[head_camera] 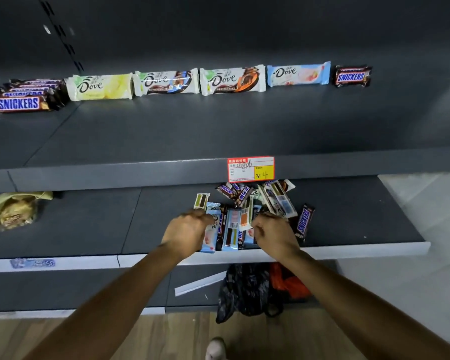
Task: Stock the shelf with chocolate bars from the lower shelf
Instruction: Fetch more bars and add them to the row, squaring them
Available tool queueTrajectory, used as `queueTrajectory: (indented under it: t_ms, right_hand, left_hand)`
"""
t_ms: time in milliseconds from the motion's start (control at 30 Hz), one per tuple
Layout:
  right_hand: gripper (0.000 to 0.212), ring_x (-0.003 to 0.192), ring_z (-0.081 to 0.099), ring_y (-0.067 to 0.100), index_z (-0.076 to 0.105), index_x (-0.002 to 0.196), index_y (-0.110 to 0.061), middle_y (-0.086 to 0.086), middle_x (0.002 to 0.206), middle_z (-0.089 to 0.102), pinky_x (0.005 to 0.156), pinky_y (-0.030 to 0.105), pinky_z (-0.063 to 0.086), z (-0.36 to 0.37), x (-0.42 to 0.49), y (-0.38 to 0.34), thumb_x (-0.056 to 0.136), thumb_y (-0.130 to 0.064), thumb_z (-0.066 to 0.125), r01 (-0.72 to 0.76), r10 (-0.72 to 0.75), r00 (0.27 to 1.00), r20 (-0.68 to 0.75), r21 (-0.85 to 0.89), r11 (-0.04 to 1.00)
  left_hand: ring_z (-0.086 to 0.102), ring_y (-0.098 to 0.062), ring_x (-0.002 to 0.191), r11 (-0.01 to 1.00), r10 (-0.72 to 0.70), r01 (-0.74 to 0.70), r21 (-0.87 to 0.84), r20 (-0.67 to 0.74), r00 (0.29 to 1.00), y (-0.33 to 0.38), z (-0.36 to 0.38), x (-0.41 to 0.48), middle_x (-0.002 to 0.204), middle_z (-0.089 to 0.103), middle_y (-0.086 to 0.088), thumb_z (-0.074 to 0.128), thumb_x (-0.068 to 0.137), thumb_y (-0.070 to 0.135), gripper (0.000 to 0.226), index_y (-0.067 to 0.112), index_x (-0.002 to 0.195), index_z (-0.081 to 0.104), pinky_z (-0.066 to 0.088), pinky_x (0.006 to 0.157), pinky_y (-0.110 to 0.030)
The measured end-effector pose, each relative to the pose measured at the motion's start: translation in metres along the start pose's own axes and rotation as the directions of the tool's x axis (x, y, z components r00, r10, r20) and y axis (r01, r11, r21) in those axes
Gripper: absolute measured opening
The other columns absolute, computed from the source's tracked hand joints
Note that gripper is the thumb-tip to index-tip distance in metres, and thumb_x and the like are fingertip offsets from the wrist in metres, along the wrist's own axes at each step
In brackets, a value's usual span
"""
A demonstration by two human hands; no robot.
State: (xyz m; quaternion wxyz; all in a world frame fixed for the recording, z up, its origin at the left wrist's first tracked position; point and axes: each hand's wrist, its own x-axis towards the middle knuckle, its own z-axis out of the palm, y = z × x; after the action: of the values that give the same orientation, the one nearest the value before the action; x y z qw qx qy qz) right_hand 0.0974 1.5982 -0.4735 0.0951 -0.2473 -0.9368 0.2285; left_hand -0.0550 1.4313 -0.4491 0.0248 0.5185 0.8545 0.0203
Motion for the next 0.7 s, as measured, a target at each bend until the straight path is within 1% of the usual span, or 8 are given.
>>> queueTrajectory:
  t_ms: [167,267,367,467,533,600,667,700]
  right_hand:
    - [0.015,0.085,0.065,0.022,0.066,0.098,-0.013,0.006,0.095,0.07,0.074,0.027,0.052,0.041,0.017,-0.003,0.089,-0.014,0.054,-0.155,0.154,0.981,0.119,0.001,0.988]
    - [0.017,0.075,0.059,0.022,0.061,0.087,-0.01,0.006,0.08,0.061,0.058,0.023,0.04,0.06,0.027,-0.001,0.093,-0.019,0.047,-0.203,0.2,0.968,0.153,0.01,0.979]
    - [0.019,0.071,0.057,0.021,0.057,0.09,-0.009,0.003,0.076,0.055,0.056,0.023,0.035,0.078,0.035,-0.002,0.094,-0.023,0.044,-0.25,0.24,0.96,0.145,0.055,0.967]
    - [0.022,0.083,0.059,0.018,0.051,0.109,-0.01,0.004,0.097,0.059,0.058,0.017,0.04,0.094,0.043,-0.006,0.095,-0.026,0.047,-0.316,0.301,0.947,0.111,0.158,0.935]
    - [0.042,0.107,0.055,0.023,0.042,0.127,-0.01,0.008,0.122,0.05,0.075,0.027,0.05,0.106,0.048,-0.01,0.093,-0.033,0.049,-0.322,0.307,0.944,0.12,0.132,0.938]
    - [0.062,0.122,0.043,0.028,0.028,0.139,-0.014,0.01,0.137,0.036,0.089,0.039,0.047,0.113,0.052,-0.016,0.089,-0.042,0.052,-0.37,0.357,0.926,0.123,0.107,0.923]
    - [0.078,0.126,0.038,0.031,0.016,0.143,-0.015,0.011,0.143,0.029,0.094,0.043,0.043,0.118,0.054,-0.019,0.085,-0.044,0.058,-0.477,0.462,0.876,0.141,0.104,0.873]
    - [0.081,0.127,0.037,0.032,0.015,0.142,-0.013,0.013,0.143,0.031,0.094,0.043,0.043,0.119,0.054,-0.021,0.083,-0.046,0.06,-0.523,0.51,0.848,0.145,0.074,0.849]
  left_hand:
    - [0.053,-0.026,0.112,0.991,0.017,-0.037,0.127,0.153,0.988,-0.026,0.029,0.022,0.127,0.053,-0.005,0.054,0.084,0.004,0.049,0.022,0.13,0.051,0.052,0.087,-0.036]
    - [0.045,-0.026,0.121,0.973,0.048,-0.099,0.209,0.238,0.97,-0.035,0.049,0.037,0.136,0.044,-0.005,0.049,0.086,0.003,0.053,0.021,0.135,0.041,0.045,0.097,-0.034]
    - [0.03,-0.026,0.133,0.943,0.134,-0.222,0.247,0.328,0.935,-0.033,0.065,0.051,0.146,0.031,-0.005,0.053,0.086,0.004,0.062,0.024,0.141,0.031,0.033,0.107,-0.035]
    - [0.023,-0.029,0.136,0.93,0.209,-0.306,0.206,0.389,0.897,-0.03,0.077,0.061,0.149,0.025,-0.007,0.054,0.09,0.016,0.058,0.028,0.142,0.032,0.032,0.107,-0.038]
    - [0.02,-0.03,0.139,0.902,0.256,-0.365,0.23,0.396,0.882,-0.031,0.081,0.066,0.152,0.02,-0.008,0.051,0.093,0.019,0.059,0.031,0.145,0.025,0.033,0.107,-0.038]
    - [0.018,-0.029,0.14,0.856,0.286,-0.431,0.284,0.435,0.854,-0.033,0.087,0.07,0.153,0.018,-0.009,0.048,0.094,0.026,0.06,0.027,0.147,0.019,0.031,0.109,-0.039]
    - [0.023,-0.029,0.138,0.847,0.292,-0.439,0.3,0.427,0.856,-0.036,0.092,0.072,0.151,0.024,-0.009,0.051,0.093,0.028,0.059,0.023,0.146,0.025,0.033,0.108,-0.039]
    - [0.031,-0.029,0.135,0.85,0.314,-0.437,0.295,0.381,0.869,-0.037,0.094,0.073,0.146,0.033,-0.01,0.059,0.088,0.027,0.059,0.022,0.142,0.035,0.039,0.104,-0.038]
